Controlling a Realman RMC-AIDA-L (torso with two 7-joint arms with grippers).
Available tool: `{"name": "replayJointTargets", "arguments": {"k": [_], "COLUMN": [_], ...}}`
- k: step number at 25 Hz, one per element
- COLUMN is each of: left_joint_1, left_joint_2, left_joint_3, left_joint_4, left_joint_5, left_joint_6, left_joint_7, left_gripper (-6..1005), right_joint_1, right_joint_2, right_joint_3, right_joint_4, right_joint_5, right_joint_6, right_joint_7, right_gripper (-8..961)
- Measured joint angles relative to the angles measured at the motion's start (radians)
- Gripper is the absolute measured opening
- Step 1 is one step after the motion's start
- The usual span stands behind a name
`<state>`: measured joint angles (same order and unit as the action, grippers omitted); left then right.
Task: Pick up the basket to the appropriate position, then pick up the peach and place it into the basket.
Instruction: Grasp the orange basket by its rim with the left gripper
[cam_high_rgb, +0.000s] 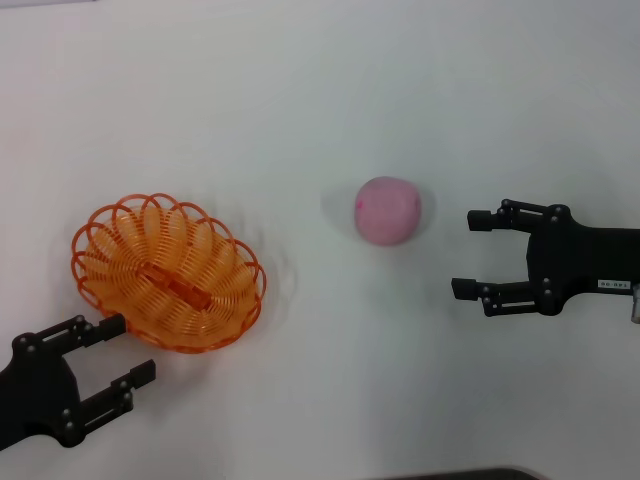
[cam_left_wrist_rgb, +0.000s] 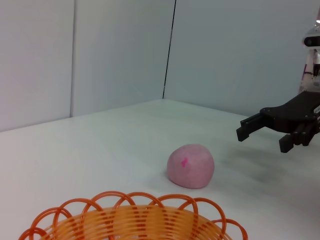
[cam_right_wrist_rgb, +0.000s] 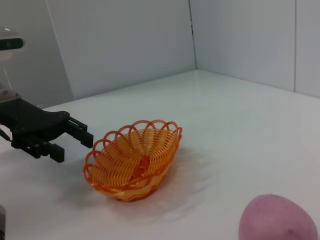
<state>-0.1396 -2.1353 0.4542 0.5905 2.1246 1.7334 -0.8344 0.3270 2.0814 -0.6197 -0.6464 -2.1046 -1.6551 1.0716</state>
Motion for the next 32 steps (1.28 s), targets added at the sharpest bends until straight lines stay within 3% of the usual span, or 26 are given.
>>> {"name": "replayJointTargets", "arguments": {"k": [12,16,22,32], "left_joint_1": [0.0,-0.002,-0.024,-0.082], "left_joint_2": [0.001,0.0,0.018,0.062], "left_joint_3": [-0.006,-0.048,-0.121,-0.129], "left_joint_4": [0.0,-0.001,-0.001,0.012], "left_joint_5": [-0.008,-0.009,-0.009,-0.002], "left_joint_6": [0.01,0.038,0.048,0.013], "left_joint_7": [0.0,-0.023,-0.216,-0.616], "left_gripper": [602,600,599,603], "right_joint_1": [0.0,0.0,0.001,0.003], "right_joint_2": [0.0,0.0,0.0,0.0], "right_joint_3": [0.0,0.0,-0.001,-0.006], "right_joint_4": [0.004,0.007,0.006,0.002], "right_joint_5": [0.0,0.0,0.0,0.0], "right_joint_6": [0.005,0.011,0.011,0.012], "right_joint_7": [-0.001,0.003,0.009,0.012], "right_gripper": [926,926,925,924]}}
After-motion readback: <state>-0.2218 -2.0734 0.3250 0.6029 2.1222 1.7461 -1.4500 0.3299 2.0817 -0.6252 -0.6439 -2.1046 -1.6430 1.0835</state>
